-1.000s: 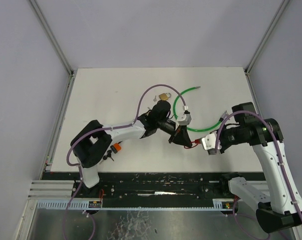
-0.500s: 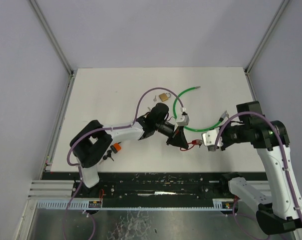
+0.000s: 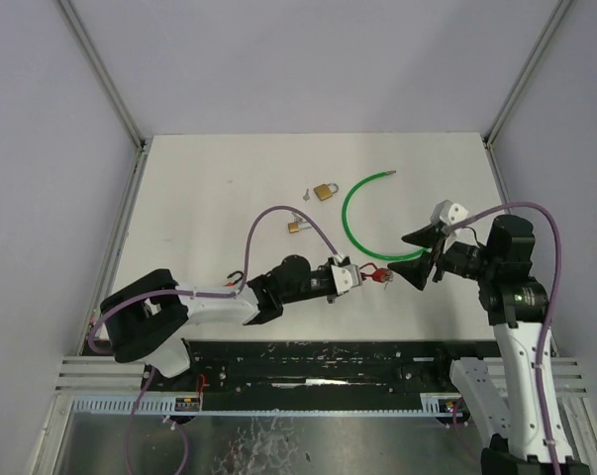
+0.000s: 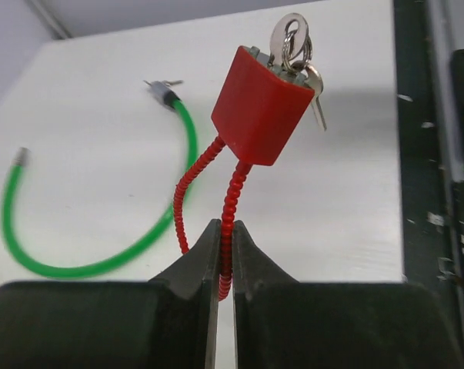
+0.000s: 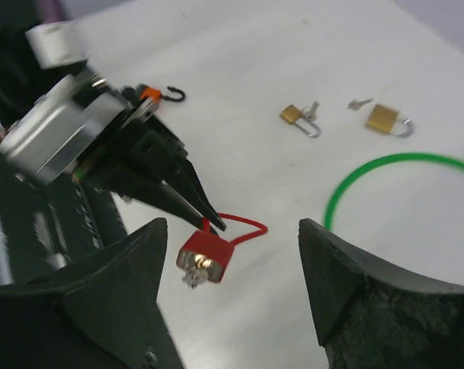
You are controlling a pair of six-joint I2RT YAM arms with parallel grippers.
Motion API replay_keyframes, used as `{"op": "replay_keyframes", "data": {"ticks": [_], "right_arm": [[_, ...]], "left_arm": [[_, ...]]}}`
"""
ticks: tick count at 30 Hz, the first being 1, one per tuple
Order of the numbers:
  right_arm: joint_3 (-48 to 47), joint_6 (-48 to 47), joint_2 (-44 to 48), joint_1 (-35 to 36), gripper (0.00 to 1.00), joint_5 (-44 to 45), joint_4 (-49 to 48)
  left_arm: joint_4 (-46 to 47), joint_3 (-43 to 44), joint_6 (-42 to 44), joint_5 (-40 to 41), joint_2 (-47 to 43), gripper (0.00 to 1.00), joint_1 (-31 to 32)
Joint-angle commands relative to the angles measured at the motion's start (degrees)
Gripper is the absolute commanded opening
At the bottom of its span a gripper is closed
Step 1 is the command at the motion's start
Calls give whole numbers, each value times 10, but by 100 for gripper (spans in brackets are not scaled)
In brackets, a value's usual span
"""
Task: Lock with the key
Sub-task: Lock the lock.
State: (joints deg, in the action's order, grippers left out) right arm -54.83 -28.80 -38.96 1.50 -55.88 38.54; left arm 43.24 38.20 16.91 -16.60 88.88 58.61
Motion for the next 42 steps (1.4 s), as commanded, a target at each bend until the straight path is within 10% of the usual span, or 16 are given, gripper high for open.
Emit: {"op": "replay_keyframes", "data": {"ticks": [1,9,42], "right_arm": [[113,431,-26,-64,72,-180,-347],[77,357,-74,-72,63,-96,-197],[130,358,-163,-29,36,-57,-202]], "left_arm": [[128,-4,135,221,21,0,48],[148,17,184,337,65,0,79],[182,22,179,382,80,0,86]]}}
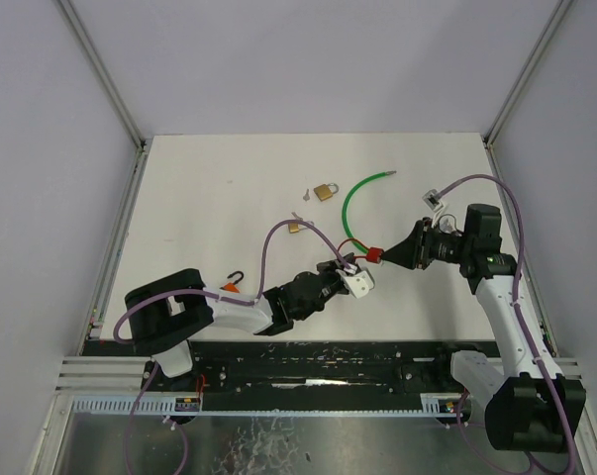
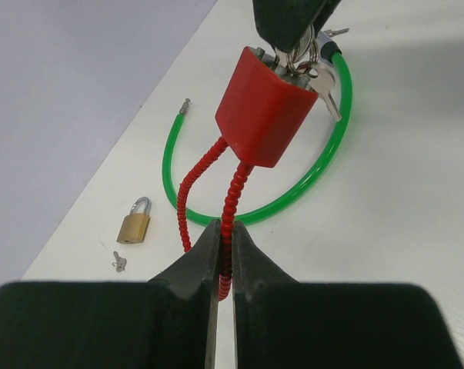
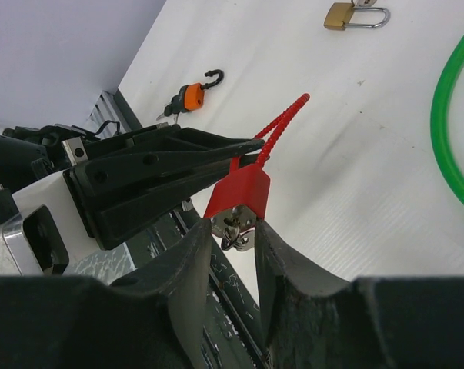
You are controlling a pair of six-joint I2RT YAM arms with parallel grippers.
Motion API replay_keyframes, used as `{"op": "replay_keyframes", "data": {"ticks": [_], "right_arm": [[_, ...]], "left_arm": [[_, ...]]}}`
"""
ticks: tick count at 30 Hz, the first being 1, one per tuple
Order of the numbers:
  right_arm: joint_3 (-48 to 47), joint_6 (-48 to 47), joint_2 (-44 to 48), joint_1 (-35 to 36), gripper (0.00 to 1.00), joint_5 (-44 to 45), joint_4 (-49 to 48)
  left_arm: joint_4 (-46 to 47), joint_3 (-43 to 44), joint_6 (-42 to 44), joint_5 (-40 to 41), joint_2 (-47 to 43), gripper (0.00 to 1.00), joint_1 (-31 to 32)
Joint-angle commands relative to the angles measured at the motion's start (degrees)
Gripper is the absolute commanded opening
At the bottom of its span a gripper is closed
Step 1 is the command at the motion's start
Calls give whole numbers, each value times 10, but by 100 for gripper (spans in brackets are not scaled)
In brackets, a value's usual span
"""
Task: Lock with the key
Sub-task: Lock the lock.
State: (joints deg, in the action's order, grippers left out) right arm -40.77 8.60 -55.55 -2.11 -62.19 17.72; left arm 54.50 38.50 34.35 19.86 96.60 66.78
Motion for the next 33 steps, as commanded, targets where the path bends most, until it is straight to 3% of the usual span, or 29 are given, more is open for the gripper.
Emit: {"op": "replay_keyframes", "data": {"ticks": [1,6,15,22,27,31,33], "right_arm": [[-11,-18,5,7,36,7,8],[-11,-23,8,10,31,12,13],[-17,-57,9,13,8,14,19],[-11,-189,59,13,0,5,38],[-3,-220,82,12,2,-8,47],[-6,-212,93,1,17,-21,44],[-5,-213,103,-8,30,-31,40]], "left_arm": [[70,19,4,19,3,0,4],[70,19,4,21,4,0,4],[70,16,5,10,2,0,4],[49,13,0,-20,-9,0,4],[48,8,1,-38,-13,0,3],[44,9,-13,-39,-17,0,0],[40,9,-14,-40,-20,0,-4]]}}
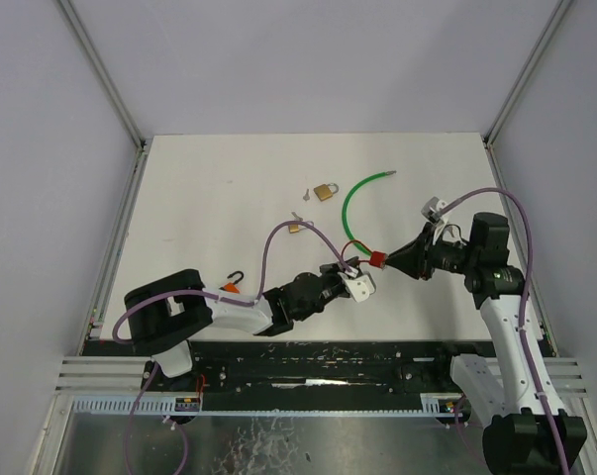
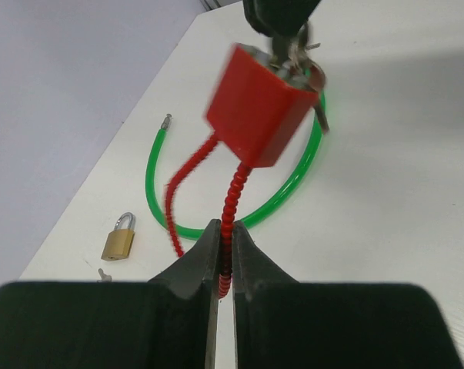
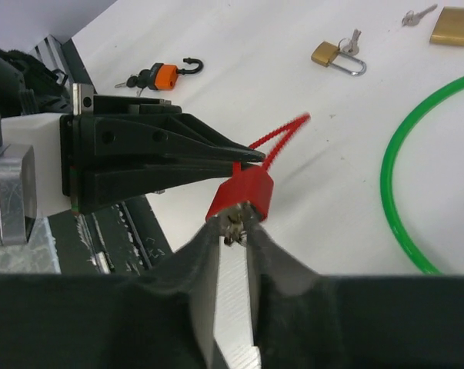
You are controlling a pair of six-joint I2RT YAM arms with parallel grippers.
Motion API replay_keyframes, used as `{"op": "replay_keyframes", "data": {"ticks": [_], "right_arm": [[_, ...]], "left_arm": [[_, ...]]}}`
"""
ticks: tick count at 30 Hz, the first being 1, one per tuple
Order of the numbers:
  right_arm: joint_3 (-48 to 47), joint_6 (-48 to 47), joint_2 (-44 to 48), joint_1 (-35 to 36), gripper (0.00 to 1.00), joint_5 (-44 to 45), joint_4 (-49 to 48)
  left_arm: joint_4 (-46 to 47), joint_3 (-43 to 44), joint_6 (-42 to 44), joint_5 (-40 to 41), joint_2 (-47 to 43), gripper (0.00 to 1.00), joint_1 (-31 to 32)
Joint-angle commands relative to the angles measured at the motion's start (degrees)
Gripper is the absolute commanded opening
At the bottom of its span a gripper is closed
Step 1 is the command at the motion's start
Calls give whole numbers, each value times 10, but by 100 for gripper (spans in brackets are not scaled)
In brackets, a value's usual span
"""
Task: Lock with the key
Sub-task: Lock the lock.
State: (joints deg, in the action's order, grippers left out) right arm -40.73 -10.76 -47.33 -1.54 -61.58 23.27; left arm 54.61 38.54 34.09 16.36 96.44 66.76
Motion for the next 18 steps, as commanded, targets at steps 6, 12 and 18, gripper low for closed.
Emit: {"op": "replay_keyframes", "data": {"ticks": [6,12,18], "right_arm": [[-2,-51,72,-41,61,-39,3],[-30,-204,130,-51,99,-25,54],[-55,-381,114,-51,99,-147,65]], "left_arm": [[34,5,-52,-22,-29,0,-16],[22,-5,-97,-86,-51,0,-39],[-6,-10,-186,-226,-81,0,-97]]}}
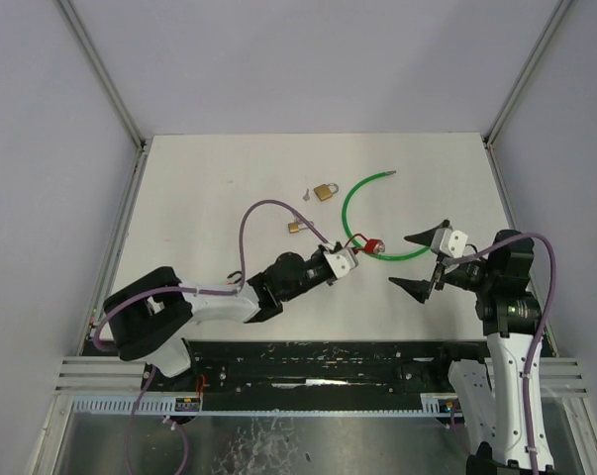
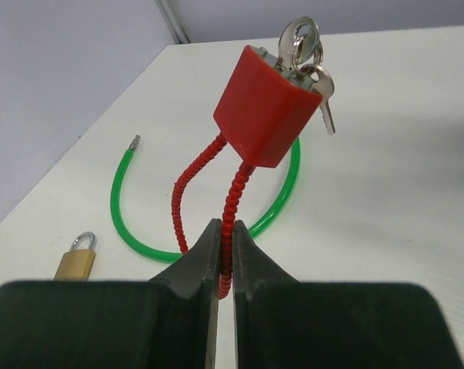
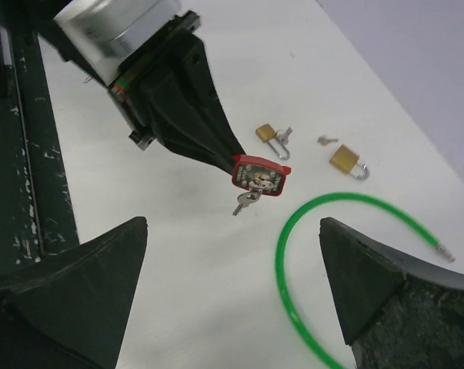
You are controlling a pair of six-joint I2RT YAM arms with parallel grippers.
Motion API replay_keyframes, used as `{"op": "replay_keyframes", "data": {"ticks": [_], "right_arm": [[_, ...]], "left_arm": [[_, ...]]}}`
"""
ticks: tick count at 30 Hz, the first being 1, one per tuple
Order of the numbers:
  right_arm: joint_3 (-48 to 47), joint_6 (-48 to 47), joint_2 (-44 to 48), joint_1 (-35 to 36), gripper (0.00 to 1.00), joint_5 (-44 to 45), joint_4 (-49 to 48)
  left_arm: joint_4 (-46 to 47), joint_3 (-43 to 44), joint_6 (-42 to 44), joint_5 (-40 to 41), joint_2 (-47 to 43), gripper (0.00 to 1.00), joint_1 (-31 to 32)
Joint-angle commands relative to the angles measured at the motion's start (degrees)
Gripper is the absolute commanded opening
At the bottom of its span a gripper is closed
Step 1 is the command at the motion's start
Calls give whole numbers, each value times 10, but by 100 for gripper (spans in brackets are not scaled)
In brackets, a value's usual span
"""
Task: Lock with the key
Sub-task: Lock the lock.
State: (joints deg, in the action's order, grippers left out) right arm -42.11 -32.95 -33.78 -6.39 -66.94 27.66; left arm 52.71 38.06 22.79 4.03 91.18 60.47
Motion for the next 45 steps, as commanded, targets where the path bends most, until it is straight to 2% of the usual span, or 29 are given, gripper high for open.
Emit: {"op": "replay_keyframes", "data": {"ticks": [1,4,6,9,13,21,26,33,38,45], "right_arm": [[-55,-207,-36,-2,99,-112,58],[-68,-432,-78,-2,88,-140,222],[-44,-476,-80,-2,83,-126,241],[2,-463,-52,-2,81,-96,196],[25,-353,-25,-2,71,-100,105],[-1,-336,-47,-2,65,-82,121],[-35,-361,-64,-2,57,-50,167],[-44,-419,-97,-2,56,-12,200],[-63,-457,-139,-2,55,-19,235],[-42,-457,-148,-2,54,-38,212]], "left_arm": [[13,-6,-81,-120,-29,0,-41],[-2,5,-85,-158,-19,0,-49],[-40,25,-73,-170,-7,0,-49],[-73,50,-65,-142,8,0,-45],[-35,35,-3,-52,12,0,-12],[-23,31,38,-10,22,0,10],[-22,30,48,-6,22,0,13],[-23,29,55,1,22,0,18],[-27,30,60,-3,23,0,21],[-30,31,63,-9,23,0,22]]}}
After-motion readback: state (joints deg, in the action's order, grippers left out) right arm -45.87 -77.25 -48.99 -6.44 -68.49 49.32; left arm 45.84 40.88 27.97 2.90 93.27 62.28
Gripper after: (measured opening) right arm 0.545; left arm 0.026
